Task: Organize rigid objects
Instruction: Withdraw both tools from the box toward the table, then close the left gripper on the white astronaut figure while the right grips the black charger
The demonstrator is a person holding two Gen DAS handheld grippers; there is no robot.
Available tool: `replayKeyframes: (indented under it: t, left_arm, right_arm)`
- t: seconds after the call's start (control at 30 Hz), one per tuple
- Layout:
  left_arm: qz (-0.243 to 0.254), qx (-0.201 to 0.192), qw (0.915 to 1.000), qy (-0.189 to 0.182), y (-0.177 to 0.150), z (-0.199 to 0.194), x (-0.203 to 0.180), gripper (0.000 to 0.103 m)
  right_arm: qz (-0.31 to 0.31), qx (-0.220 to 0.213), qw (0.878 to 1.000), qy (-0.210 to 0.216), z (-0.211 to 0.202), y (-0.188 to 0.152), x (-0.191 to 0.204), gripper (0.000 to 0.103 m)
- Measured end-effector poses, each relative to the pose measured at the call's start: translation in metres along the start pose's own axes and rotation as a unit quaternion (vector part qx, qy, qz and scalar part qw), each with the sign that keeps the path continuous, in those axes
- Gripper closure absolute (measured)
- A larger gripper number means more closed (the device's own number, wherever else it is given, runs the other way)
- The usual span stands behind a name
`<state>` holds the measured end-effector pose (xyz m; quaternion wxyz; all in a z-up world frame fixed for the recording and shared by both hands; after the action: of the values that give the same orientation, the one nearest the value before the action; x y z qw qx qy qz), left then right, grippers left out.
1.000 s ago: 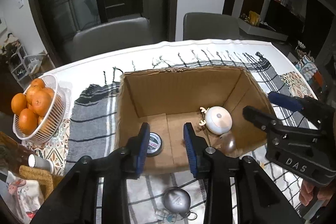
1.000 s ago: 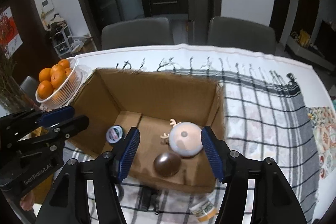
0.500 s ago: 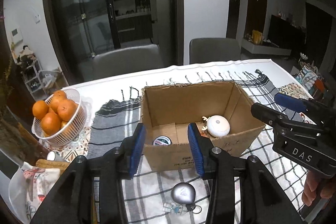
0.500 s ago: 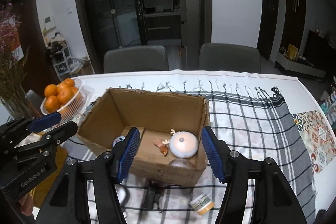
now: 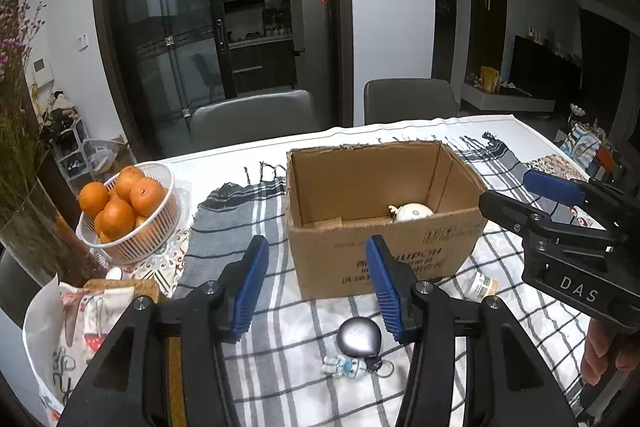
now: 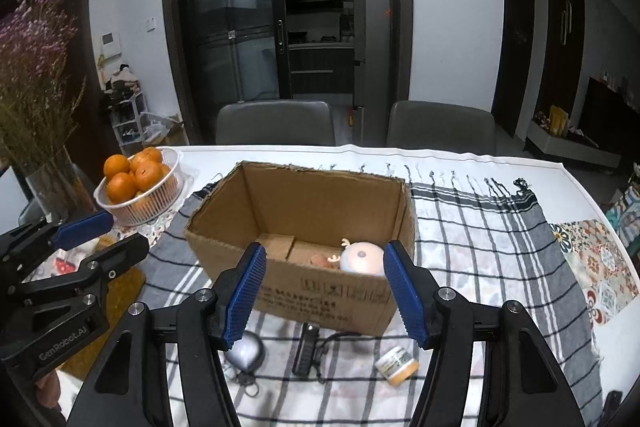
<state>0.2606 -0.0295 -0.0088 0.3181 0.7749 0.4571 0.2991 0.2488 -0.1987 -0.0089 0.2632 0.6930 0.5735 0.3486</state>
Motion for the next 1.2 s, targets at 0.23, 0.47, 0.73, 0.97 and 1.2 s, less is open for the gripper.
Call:
replayKeyframes:
  t: [0.23,0.47,0.73,0.97,1.2]
  left_arm:
    - [0.004,0.004,1.0,0.001,-0.022,-0.005,-0.003,0.046]
    - [0.003,0.017,0.9998,-0.006,-0.046,-0.003,-0.009,0.038]
    - [-0.003,0.049,0.9985,-0.026,-0.077,0.012,-0.017,0.037]
    - [-0.002,0.076,0.9963,-0.04,-0.098,0.026,-0.024,0.037]
    - [0.002,0.101,0.9933,-0.056,-0.112,0.04,-0.032,0.037]
  right_arm:
    - [0.003,0.003,1.0,0.006,-0.003,-0.018,0.005,0.033]
    - [0.003,0.014,1.0,0.013,0.0,-0.038,0.005,0.033]
    - [0.004,0.027,1.0,0.008,0.006,-0.062,0.003,0.029]
    - [0.006,0.054,0.998,0.007,0.02,-0.084,0.002,0.029]
    - [0.011,0.081,0.997,0.006,0.036,-0.103,-0.001,0.029]
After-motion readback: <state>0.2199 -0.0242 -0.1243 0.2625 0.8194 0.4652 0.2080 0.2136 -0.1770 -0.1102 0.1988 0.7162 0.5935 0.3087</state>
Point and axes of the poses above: each gripper's, at about its wrist camera, not at the fingertips, and z roughly the way its jaws point, x to its left, y to its top, the point moved 5 cm from there along z, roughly the way its jaws point, and after that the axes turned 9 degrees about z, right-handed, at the moved point
